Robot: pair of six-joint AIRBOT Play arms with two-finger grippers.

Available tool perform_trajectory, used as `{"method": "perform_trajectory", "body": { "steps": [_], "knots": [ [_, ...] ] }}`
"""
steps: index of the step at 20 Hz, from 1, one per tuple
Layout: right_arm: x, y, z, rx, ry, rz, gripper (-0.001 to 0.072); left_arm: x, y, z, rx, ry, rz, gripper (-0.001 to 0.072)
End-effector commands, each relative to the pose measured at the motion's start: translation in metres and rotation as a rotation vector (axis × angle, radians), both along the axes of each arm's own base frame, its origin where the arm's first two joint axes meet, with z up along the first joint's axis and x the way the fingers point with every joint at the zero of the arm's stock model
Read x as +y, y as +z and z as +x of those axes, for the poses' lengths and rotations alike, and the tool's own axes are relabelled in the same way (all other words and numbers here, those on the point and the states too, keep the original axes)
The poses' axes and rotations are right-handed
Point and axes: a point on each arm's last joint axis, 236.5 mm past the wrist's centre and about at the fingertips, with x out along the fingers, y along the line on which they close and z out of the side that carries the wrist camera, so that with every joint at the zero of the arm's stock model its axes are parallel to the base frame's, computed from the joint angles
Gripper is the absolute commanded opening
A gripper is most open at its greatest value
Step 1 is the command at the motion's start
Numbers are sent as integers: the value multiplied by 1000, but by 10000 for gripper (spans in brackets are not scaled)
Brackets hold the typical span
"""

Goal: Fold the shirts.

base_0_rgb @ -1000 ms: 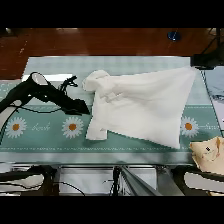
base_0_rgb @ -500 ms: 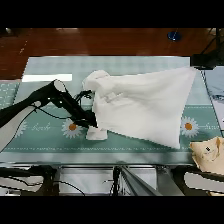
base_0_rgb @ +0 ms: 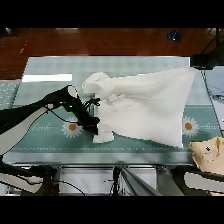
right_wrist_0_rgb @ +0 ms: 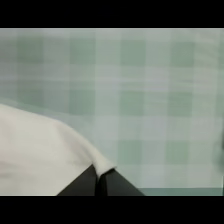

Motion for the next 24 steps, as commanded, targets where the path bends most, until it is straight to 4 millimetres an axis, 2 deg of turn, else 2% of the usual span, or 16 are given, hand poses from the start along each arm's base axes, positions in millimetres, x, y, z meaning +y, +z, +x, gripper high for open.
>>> {"method": "perform_trajectory", "body": {
  "steps": [1, 4, 5, 7, 8, 10, 11, 12, 13, 14, 16, 17, 20, 22, 24],
  "knots": [
    [-4, 1, 0, 2, 10, -24, 24, 2, 10, 17, -51, 25, -18, 25],
    [-4, 1, 1, -4, 10, -23, 24, 3, 33, 41, -140, 52, -47, 25],
    [-4, 1, 0, -1, 10, -23, 60, 3, 39, 45, -155, 53, -53, 25],
    [-18, -3, -12, 51, -13, -58, 568, 2, 43, 49, -164, 50, -60, 25],
    [-42, -3, -26, 97, -66, -121, 603, 2, 43, 49, -164, 50, -60, 25],
    [-101, 0, -59, 171, -222, -200, 600, 2, 43, 49, -164, 50, -60, 25],
    [-121, -3, -76, 200, -285, -169, 592, 2, 43, 49, -165, 47, -62, 25],
    [-132, -14, -98, 243, -338, -85, 578, 2, 43, 49, -172, 38, -68, 25],
    [-129, -30, -117, 282, -360, 49, 578, 2, 43, 49, -178, 31, -72, 25],
    [-114, -48, -136, 316, -367, 220, 578, 2, 43, 49, -179, 30, -73, 25],
    [-77, -74, -159, 318, -357, 507, 578, 2, 43, 49, -188, 17, -82, 25],
    [-61, -87, -170, 324, -352, 586, 579, 2, 43, 49, -188, 17, -82, 26],
    [-26, -134, -215, 449, -349, 639, 579, 2, 43, 49, -194, 9, -87, 25],
    [-7, -155, -239, 530, -353, 685, 579, 2, 43, 49, -198, 4, -90, 26],
    [2, -170, -257, 586, -341, 692, 579, 2, 43, 49, -198, 4, -90, 26]
  ]
}}
